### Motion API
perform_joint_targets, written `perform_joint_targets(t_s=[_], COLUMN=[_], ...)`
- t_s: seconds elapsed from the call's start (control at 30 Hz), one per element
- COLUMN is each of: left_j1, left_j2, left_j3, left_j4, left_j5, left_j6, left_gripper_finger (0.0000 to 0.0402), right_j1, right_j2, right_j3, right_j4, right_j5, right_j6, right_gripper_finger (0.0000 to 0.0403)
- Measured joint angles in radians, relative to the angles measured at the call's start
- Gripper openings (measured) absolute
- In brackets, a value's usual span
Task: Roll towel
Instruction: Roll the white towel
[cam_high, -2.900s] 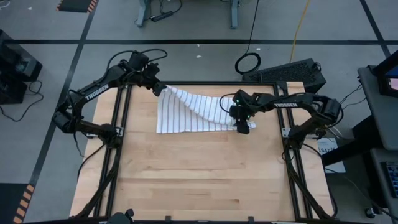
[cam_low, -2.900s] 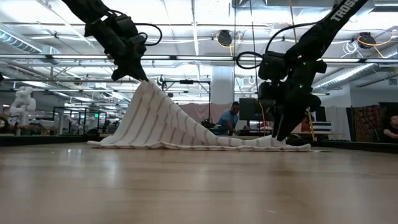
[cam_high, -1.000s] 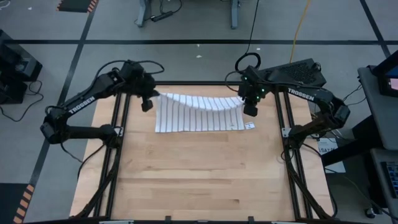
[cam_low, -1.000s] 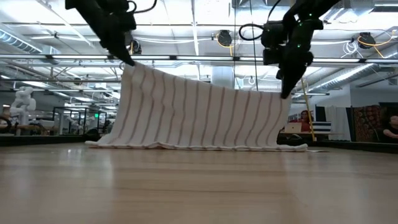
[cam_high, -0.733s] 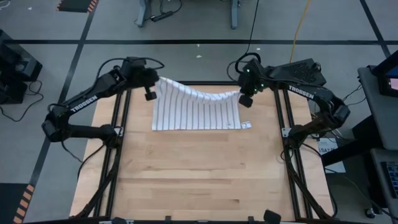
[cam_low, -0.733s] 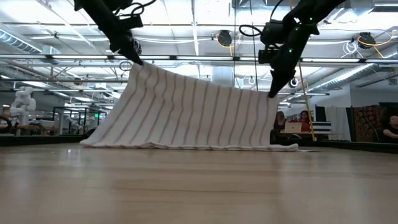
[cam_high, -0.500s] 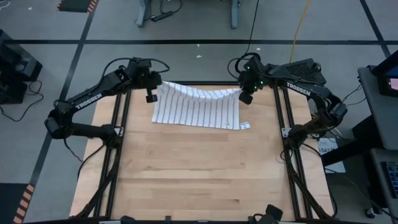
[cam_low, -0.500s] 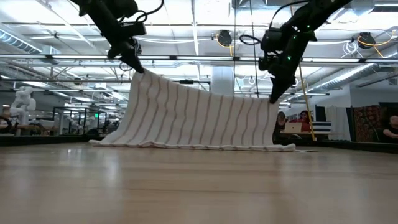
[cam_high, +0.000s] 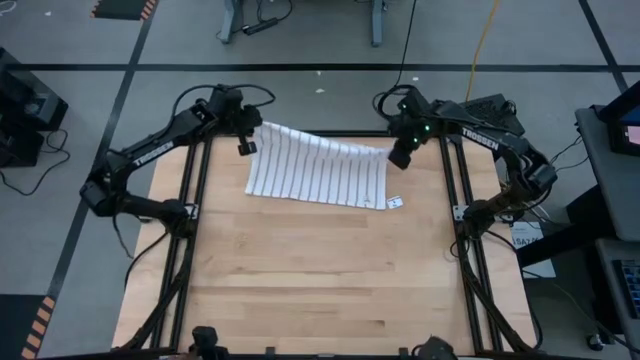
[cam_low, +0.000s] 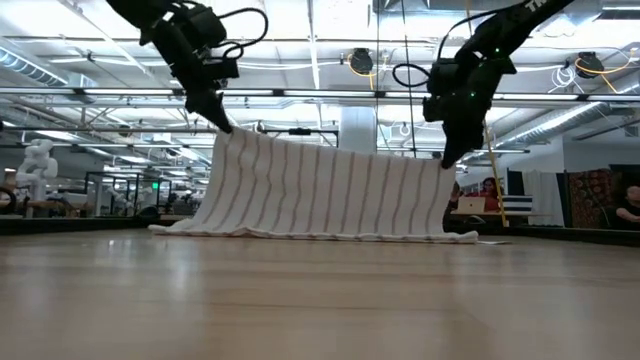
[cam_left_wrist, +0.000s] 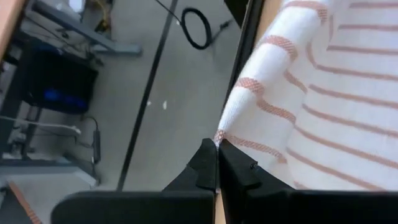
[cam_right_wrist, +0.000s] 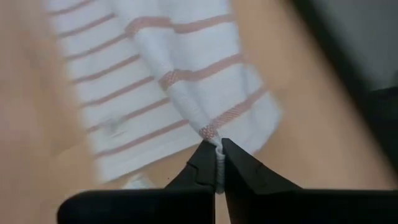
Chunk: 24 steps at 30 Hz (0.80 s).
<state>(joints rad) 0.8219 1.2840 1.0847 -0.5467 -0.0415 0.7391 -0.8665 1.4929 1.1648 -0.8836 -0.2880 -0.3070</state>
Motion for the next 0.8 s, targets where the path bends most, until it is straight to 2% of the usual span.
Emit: perform_joint_targets(t_s=[0.13, 0.43, 0.57, 0.8], left_j1=[0.004, 0.002, 0.003, -0.025], left_j2=[0.012, 0.032, 0.032, 0.032], left_j3=[0.000, -0.042, -0.081, -0.088], left_j4=[-0.040, -0.109, -0.112, -0.113], left_j5=[0.016, 0.048, 0.050, 0.061], left_j6=[0.000, -0.003, -0.077, -0.131], left_gripper_finger=[0.0002, 0.0002, 0.0002, 0.0002], right_j1=[0.047, 0.127, 0.157, 0.230], right_j2=[0.000, 0.025, 0.027, 0.027], right_j3=[0.000, -0.009, -0.075, -0.189], right_j4=[-0.078, -0.104, -0.082, -0.018], right_j5=[-0.033, -0.040, -0.110, -0.143], right_j6=[0.008, 0.122, 0.210, 0.265], right_gripper_finger=[0.0002, 0.0002, 0.0002, 0.0002])
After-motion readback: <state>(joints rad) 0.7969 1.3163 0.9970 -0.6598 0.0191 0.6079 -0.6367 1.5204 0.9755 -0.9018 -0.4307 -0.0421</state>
